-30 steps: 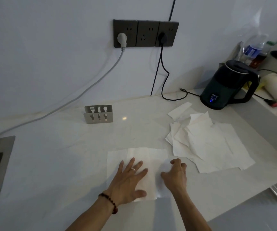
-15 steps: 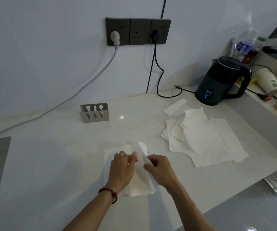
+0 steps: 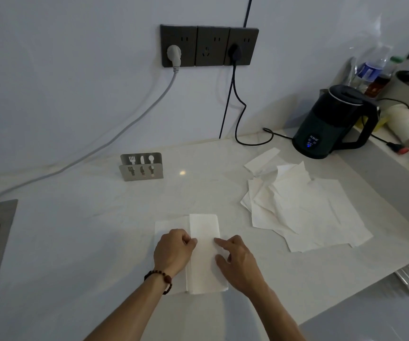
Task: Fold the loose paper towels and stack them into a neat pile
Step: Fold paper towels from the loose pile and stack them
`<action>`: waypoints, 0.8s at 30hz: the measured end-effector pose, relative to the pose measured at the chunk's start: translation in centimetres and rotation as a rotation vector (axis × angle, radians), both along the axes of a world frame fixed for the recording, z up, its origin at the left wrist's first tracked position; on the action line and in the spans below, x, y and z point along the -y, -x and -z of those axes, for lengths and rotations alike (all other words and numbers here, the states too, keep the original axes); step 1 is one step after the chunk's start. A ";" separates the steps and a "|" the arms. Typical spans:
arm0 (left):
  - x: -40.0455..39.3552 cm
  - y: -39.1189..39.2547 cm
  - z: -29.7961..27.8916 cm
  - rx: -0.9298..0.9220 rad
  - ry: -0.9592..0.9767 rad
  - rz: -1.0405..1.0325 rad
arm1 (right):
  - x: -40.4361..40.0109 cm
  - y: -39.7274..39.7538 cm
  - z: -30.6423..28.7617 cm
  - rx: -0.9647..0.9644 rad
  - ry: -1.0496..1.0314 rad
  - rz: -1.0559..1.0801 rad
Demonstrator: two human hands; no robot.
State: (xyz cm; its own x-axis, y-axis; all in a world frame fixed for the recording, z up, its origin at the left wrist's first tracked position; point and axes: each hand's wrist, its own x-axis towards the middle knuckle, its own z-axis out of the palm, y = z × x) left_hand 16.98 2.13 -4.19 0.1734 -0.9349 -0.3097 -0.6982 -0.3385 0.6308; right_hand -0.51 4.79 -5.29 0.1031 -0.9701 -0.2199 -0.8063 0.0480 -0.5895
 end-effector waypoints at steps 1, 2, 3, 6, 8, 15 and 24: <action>0.0 0.0 0.1 0.009 0.003 0.005 | 0.0 0.0 0.2 -0.019 -0.006 -0.015; 0.0 -0.1 0.2 0.021 0.013 0.010 | -0.1 0.0 0.5 -0.030 -0.010 -0.026; 0.0 -0.1 0.3 0.040 0.037 0.014 | -0.1 0.0 0.7 -0.035 -0.013 -0.034; -0.6 -0.3 0.7 0.232 0.225 0.141 | 0.0 -0.1 1.0 -0.038 -0.018 -0.049; -0.8 -0.5 1.3 0.356 0.373 0.386 | 0.2 -0.1 1.2 -0.034 -0.029 -0.048; -0.3 -1.1 1.0 0.448 0.046 0.804 | 2.2 0.5 0.9 -0.119 -0.052 -0.142; 0.5 -0.5 1.7 0.387 0.262 0.710 | 3.3 1.8 -0.3 -0.068 -0.035 -0.019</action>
